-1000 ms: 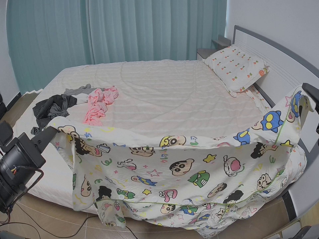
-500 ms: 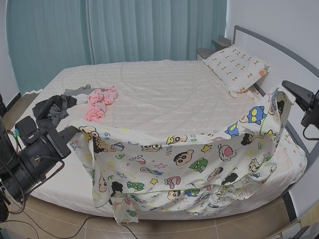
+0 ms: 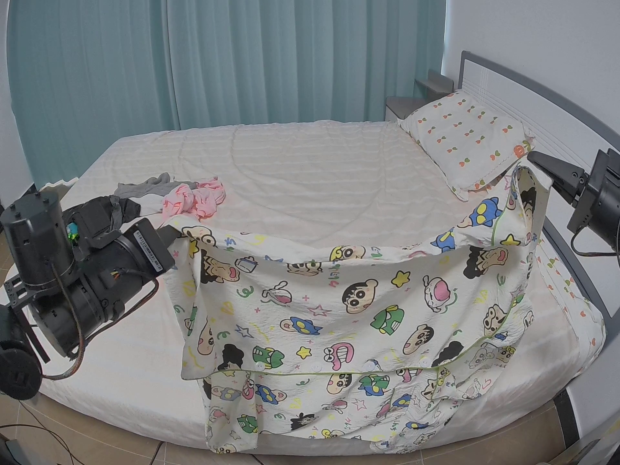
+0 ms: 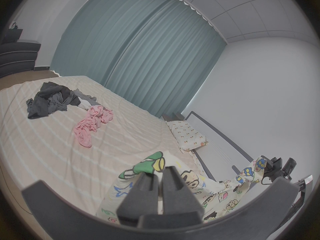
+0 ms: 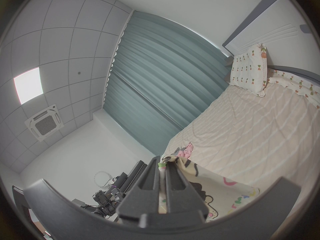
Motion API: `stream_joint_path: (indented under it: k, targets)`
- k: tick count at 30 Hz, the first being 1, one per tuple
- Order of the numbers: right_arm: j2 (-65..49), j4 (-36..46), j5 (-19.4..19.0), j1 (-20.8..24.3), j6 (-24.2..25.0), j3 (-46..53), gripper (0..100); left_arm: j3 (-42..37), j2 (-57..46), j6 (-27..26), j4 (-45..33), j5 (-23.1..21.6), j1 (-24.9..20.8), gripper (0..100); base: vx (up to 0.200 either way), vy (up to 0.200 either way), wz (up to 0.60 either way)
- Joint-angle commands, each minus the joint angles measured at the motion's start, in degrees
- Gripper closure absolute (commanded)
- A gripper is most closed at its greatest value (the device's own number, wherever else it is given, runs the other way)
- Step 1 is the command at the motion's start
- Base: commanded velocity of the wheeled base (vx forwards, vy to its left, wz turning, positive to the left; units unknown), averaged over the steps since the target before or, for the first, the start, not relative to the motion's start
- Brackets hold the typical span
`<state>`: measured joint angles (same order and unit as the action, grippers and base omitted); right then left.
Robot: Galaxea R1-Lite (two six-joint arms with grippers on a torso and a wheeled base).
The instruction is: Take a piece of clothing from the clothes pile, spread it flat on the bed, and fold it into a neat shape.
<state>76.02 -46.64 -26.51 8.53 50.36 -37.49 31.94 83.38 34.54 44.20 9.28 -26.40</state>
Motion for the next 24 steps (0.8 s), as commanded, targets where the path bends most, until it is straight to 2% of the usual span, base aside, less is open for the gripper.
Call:
stream_joint_path:
  k: [1, 6, 9, 20, 24]
  targets:
    - [6.25, -0.12, -0.03, -0.8, -1.05, -1.8, 100, 4.36, 8.2, 0.01, 0.01, -0.14, 1.97, 100, 0.2, 0.0, 0.0]
    - [11.08, -1.08, -0.03, -2.29, -1.93, -3.03, 100, 7.79, 13.47, 0.01, 0.01, -0.93, 3.03, 100, 0.2, 0.0, 0.0]
    - [16.62, -4.51, 0.06, -2.82, -2.02, -3.21, 100, 10.78, 20.33, 0.01, 0.09, -2.6, 3.99, 100, 0.2, 0.0, 0.0]
    - [33.32, -12.51, 0.85, -3.52, -2.02, -6.28, 100, 20.27, 37.64, -0.08, -0.08, -2.6, 6.54, 100, 0.0, 0.0, 0.0]
    - [39.38, -15.67, 0.94, -3.52, -2.11, -8.92, 100, 25.37, 41.95, -0.08, -0.08, -0.84, 7.77, 100, 0.0, 0.0, 0.0]
